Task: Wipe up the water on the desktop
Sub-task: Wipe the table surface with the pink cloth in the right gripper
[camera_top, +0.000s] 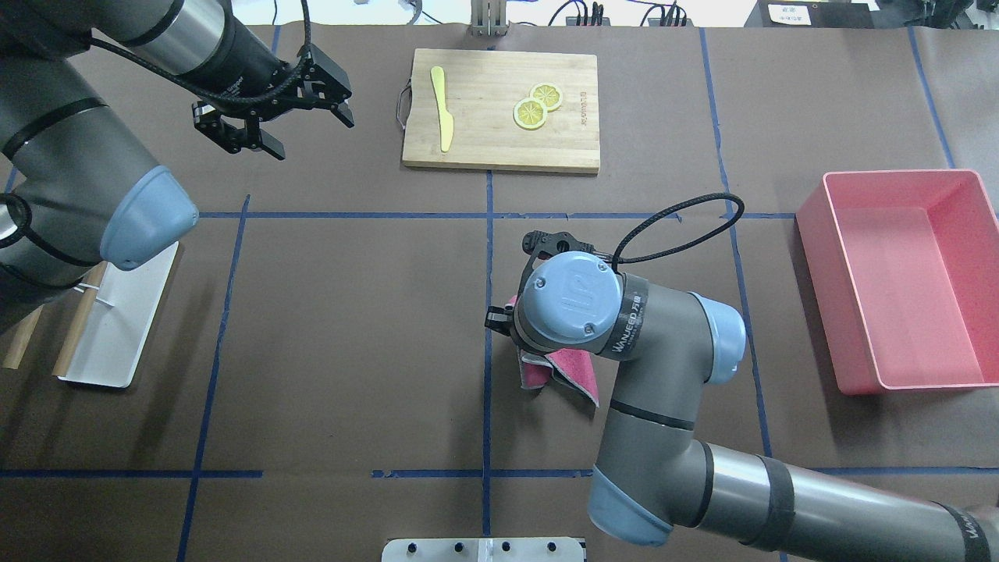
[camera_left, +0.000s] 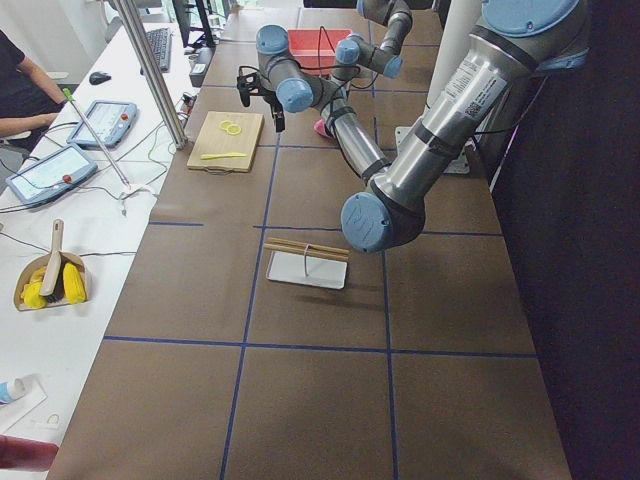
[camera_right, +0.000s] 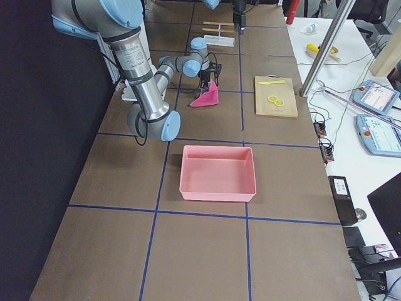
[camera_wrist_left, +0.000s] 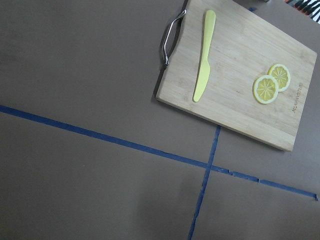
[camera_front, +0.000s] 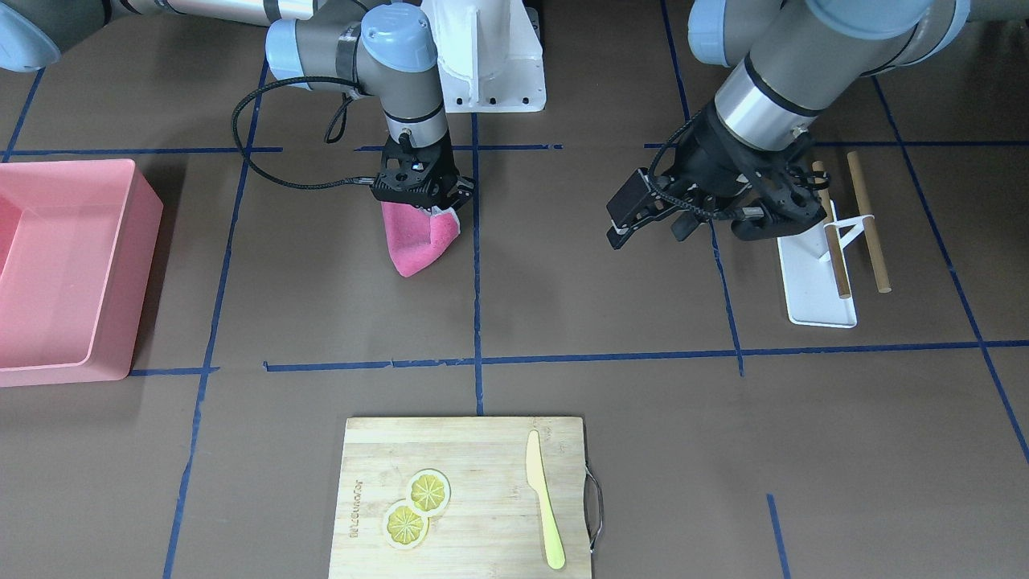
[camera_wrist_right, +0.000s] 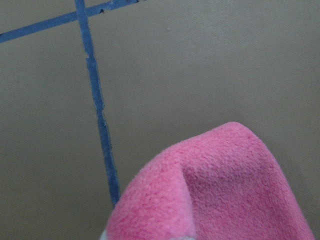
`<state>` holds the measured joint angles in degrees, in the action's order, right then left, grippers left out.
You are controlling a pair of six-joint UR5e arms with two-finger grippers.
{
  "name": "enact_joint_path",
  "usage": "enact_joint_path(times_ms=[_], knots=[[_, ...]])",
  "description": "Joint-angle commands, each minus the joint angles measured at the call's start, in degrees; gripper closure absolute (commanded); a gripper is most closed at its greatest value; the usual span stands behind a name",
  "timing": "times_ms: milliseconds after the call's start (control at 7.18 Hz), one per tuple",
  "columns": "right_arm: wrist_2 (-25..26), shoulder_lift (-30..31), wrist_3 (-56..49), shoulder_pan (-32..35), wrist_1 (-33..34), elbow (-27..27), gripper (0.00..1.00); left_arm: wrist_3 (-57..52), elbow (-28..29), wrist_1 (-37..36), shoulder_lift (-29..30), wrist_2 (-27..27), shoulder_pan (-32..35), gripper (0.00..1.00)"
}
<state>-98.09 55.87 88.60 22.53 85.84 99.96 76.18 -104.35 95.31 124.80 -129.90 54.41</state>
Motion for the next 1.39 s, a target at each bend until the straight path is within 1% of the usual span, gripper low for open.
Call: enact_joint_path(times_ms=[0, 139, 278, 418, 557, 696, 835, 975, 1253], knots=[[-4.2, 14.0, -5.6, 2.5, -0.1, 11.5, 1.00, -1.7, -1.2, -0.1, -1.2, -0.1, 1.0, 0.04], [-4.8, 20.7, -8.2, 4.0, -0.1, 14.4, 1.00, -1.7, -1.2, -0.1, -1.8, -0.1, 1.1, 0.04], [-5.5, 25.5, -13.5, 5.8, -0.3, 14.6, 1.00, -2.1, -1.2, -0.1, -1.9, -0.1, 1.1, 0.03], [-6.1, 28.4, -17.6, 7.7, -0.3, 15.3, 1.00, -3.7, -1.2, -0.2, -2.1, -0.1, 1.9, 0.03], [-6.2, 28.1, -17.9, 7.8, -0.3, 15.1, 1.00, -3.8, -1.1, -0.2, -2.1, -0.1, 2.2, 0.03], [-6.1, 26.2, -17.2, 7.3, -0.1, 14.6, 1.00, -3.9, -1.2, -0.2, -2.5, -0.1, 2.4, 0.03], [-6.1, 19.7, -15.1, 7.2, 0.5, 10.6, 1.00, -5.0, -1.2, -0.2, -2.9, -0.1, 3.0, 0.03], [-6.1, 12.2, -11.7, 6.3, 0.6, 5.5, 1.00, -9.0, -1.3, -0.2, -4.0, -0.1, 4.3, 0.03], [-6.0, 1.5, -3.6, 3.8, -0.1, -1.0, 1.00, -16.4, -1.6, -0.2, -7.4, -2.0, 7.9, 0.02]])
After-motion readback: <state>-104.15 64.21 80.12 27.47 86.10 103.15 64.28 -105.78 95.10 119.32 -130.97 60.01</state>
